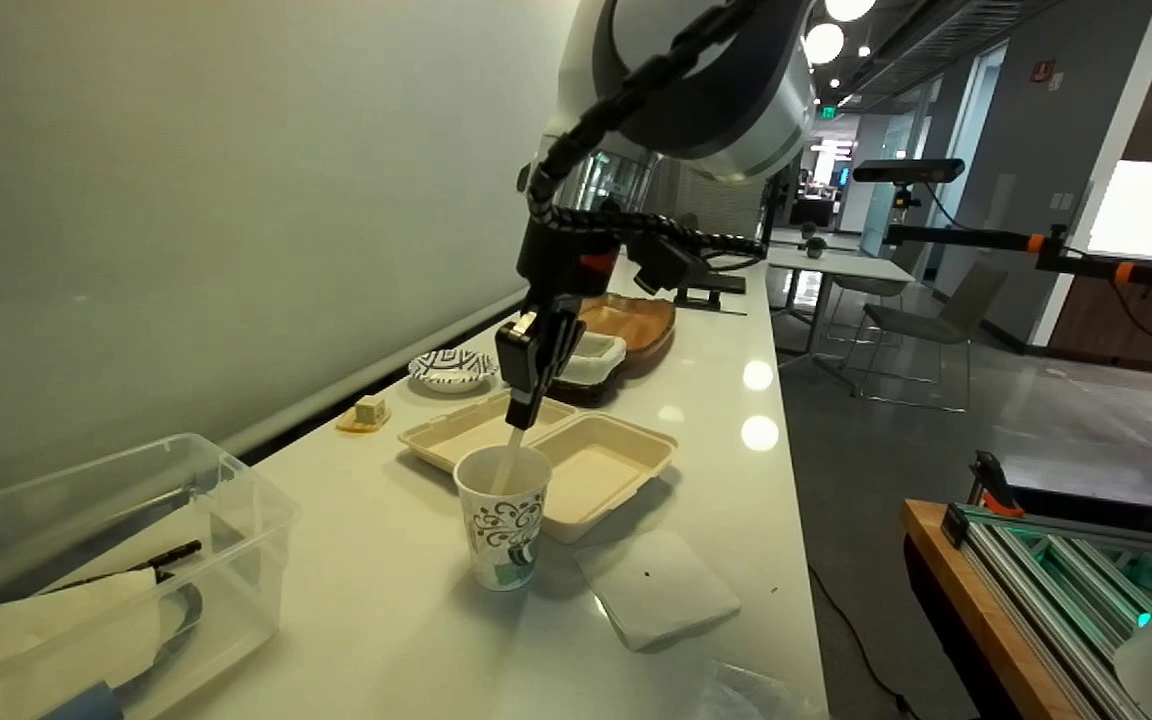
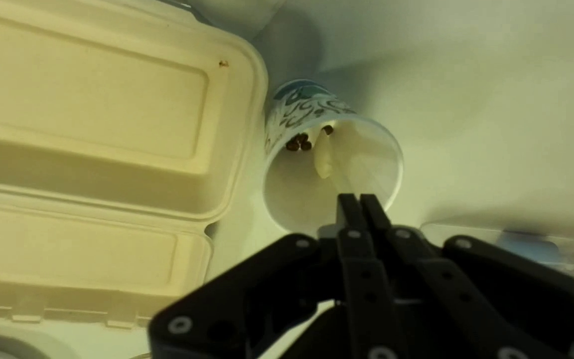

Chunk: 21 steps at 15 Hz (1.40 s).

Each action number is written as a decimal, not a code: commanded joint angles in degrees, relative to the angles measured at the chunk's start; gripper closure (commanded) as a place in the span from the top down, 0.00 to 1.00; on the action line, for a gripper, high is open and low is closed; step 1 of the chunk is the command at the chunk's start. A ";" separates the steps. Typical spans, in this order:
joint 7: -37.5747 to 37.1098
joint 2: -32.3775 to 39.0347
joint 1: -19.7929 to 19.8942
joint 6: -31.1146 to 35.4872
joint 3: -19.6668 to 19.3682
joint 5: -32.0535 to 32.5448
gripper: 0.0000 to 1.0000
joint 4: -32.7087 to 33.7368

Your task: Hold the spoon, currently in the cup, and move it around

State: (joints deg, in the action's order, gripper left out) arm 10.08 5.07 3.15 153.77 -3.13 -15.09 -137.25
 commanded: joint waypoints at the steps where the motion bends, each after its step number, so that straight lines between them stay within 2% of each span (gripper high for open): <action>1: -0.69 3.82 0.34 -1.04 0.63 2.18 0.01 3.20; 5: -3.29 5.86 0.29 -0.99 -0.15 6.17 0.01 5.02; 12: -12.83 4.35 -0.65 -3.67 -1.73 14.08 0.01 5.30; 16: -12.87 4.76 -0.41 -5.90 -0.38 11.71 0.01 6.17; 21: -11.02 5.66 -0.36 -5.11 1.70 8.61 0.01 6.37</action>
State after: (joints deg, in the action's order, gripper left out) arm -1.50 9.91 2.90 149.88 -2.63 -3.96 -131.69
